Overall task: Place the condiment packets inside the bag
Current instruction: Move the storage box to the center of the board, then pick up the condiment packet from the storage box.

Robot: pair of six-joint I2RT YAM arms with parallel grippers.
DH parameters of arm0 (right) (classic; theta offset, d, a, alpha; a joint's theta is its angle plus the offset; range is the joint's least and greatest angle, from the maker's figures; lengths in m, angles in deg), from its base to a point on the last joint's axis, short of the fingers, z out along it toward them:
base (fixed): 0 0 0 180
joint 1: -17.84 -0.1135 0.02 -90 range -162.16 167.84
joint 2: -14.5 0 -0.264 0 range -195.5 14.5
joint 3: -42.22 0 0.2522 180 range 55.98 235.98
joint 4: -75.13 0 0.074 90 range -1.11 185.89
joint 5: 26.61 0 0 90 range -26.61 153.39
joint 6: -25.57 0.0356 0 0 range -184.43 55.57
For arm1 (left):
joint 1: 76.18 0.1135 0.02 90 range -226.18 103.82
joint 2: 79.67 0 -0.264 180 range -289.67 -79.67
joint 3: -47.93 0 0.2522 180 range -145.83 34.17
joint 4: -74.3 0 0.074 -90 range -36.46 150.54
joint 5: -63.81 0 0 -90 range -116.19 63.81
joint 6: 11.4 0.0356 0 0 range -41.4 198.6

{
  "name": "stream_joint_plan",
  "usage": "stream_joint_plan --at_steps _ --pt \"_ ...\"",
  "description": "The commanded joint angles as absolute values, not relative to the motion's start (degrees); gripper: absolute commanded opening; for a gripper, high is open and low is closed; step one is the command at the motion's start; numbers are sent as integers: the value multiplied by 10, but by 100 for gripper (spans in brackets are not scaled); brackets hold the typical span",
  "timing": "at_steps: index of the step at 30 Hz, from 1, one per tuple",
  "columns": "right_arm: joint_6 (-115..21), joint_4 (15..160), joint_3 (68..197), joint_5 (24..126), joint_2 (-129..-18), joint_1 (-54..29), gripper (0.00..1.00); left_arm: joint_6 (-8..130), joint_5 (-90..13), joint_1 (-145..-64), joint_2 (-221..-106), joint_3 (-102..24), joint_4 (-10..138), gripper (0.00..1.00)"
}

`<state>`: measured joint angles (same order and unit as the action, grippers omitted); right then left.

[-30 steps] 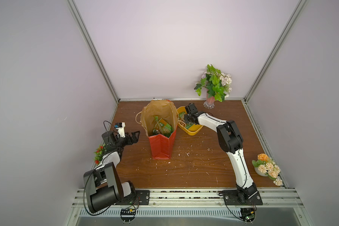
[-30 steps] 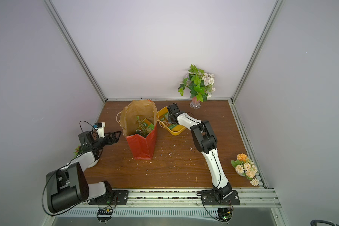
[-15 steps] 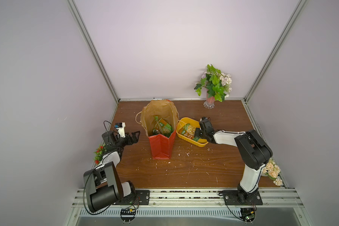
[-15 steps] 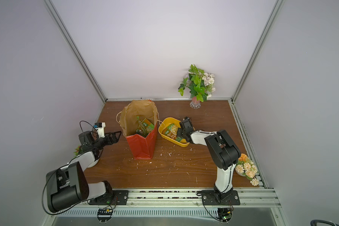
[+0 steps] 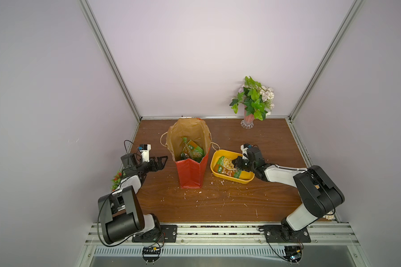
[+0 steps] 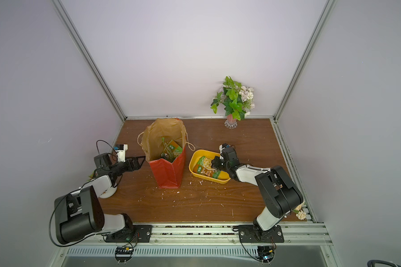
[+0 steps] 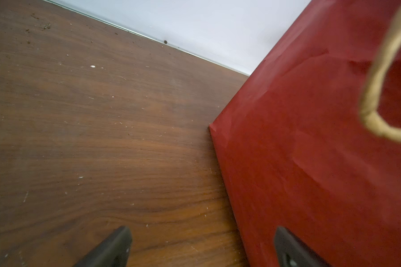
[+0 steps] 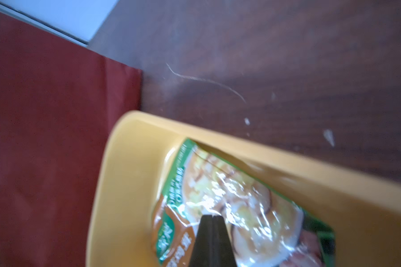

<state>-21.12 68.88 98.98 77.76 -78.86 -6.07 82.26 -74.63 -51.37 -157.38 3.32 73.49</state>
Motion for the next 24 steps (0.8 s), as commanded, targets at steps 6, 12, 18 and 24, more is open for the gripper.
stream_joint_plan --at_steps 6,12,18,24 --pt "-260 861 1072 825 -786 -27 12 909 -793 -505 -1589 3 644 100" --pt "-311 1095 1160 725 -767 -28 99 931 -790 -506 -1593 8 638 100" --pt "-297 1207 1220 673 -793 -48 99 922 -786 -506 -1619 6 655 100" --pt "-279 1238 1250 670 -838 -88 99 921 -781 -506 -1631 1 657 99"
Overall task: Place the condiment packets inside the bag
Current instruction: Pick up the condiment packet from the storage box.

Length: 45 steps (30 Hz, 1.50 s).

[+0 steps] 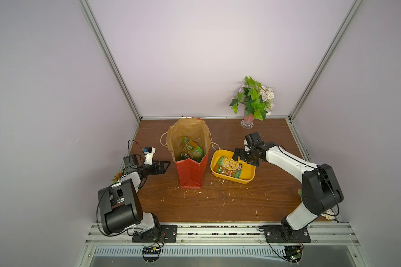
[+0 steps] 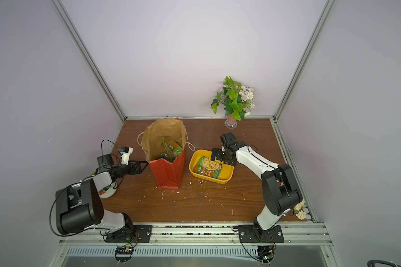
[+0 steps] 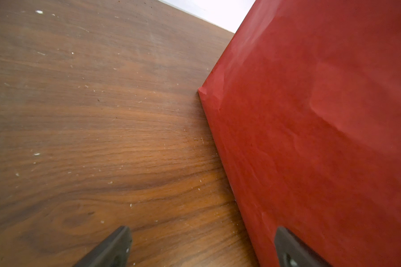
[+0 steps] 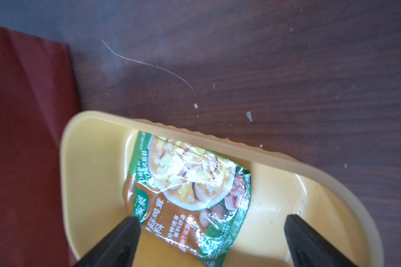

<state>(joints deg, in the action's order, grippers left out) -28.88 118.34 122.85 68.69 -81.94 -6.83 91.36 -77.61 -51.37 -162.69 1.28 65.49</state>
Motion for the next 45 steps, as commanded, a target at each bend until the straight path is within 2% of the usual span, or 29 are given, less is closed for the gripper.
stream_joint_plan --at_steps 1,8,13,21,26,35,43,45 --pt "-275 1238 1251 673 -844 -95 99 919 -779 -506 -1633 1 658 99" --pt "-230 1225 1219 673 -860 -111 99 919 -783 -506 -1632 3 664 99" --pt "-201 1150 1172 696 -869 -121 99 922 -785 -506 -1626 7 664 99" --pt "-175 1053 1128 665 -896 -129 98 928 -788 -506 -1608 18 665 99" --pt "-165 1000 1100 644 -933 -137 81 930 -790 -506 -1606 18 664 99" --pt "-171 952 1065 629 -945 -138 38 933 -791 -506 -1606 19 663 99" --pt "-197 894 1042 644 -886 -137 0 929 -790 -506 -1609 19 666 99" --pt "-209 885 1039 643 -861 -137 0 928 -789 -506 -1608 18 668 99"
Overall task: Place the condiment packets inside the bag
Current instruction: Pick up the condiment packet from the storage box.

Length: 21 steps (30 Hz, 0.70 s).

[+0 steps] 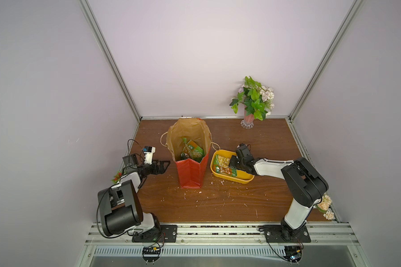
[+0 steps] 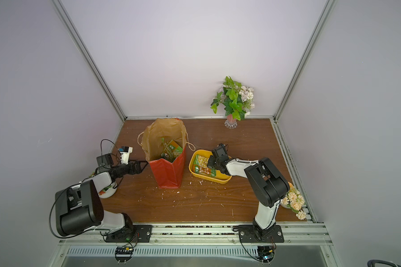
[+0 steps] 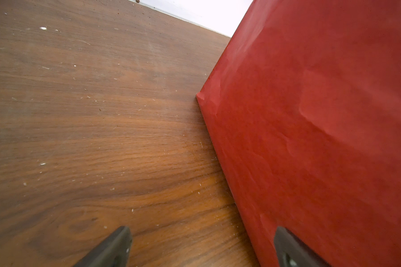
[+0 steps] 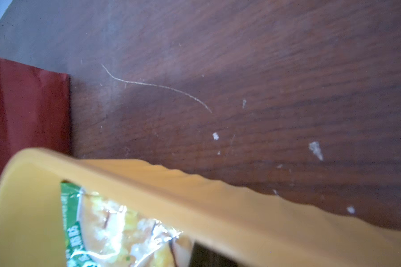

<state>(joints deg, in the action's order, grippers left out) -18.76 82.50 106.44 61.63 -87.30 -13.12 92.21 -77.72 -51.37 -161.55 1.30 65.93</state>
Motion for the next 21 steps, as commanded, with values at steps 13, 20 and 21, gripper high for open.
stream_joint_plan --at_steps 13,20,21 --pt "-306 891 1053 620 -585 -137 0 915 -791 -506 -1590 28 676 99" --pt "-339 935 1136 586 -516 -143 0 913 -794 -506 -1571 40 677 99" --pt "-344 935 1148 583 -513 -145 0 913 -794 -506 -1568 41 678 99"
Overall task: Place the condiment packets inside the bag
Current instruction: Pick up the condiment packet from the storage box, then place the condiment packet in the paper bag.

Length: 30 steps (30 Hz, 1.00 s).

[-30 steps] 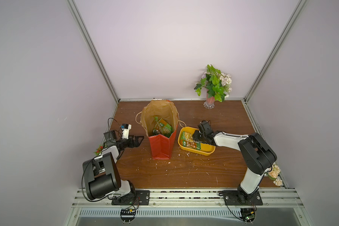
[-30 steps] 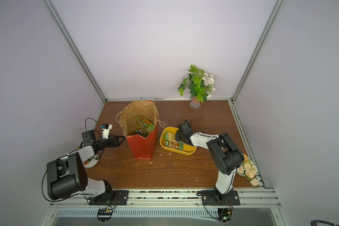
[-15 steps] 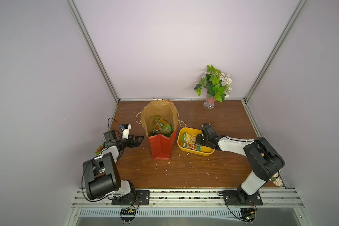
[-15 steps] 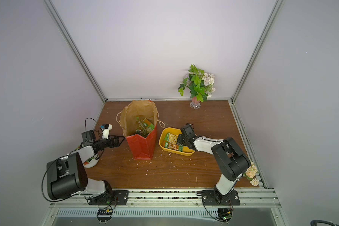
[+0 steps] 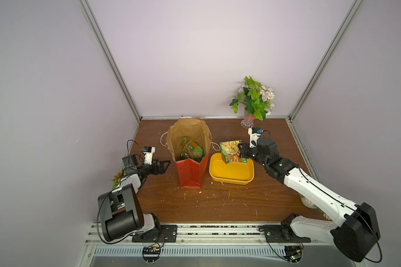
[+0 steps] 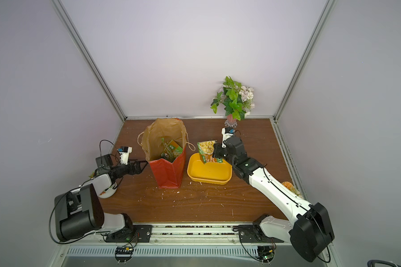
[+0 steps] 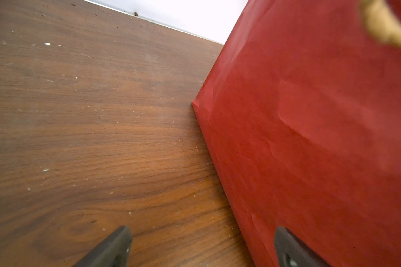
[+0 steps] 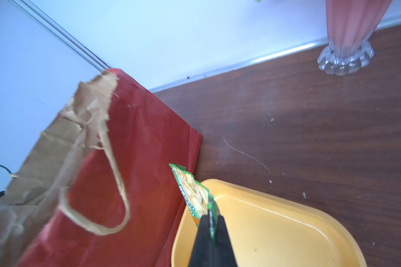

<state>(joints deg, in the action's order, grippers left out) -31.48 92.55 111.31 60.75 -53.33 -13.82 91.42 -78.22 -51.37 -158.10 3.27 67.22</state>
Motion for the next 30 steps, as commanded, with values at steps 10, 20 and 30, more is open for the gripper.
stream_joint_plan --at_steps 10,20,30 --pt "-393 936 1327 549 -554 -218 0 904 -784 -506 -1551 53 691 99" --pt "-387 882 1445 570 -673 -271 0 894 -758 -505 -1537 58 701 99" --pt "-379 927 1554 560 -813 -300 0 871 -717 -504 -1510 64 718 99"
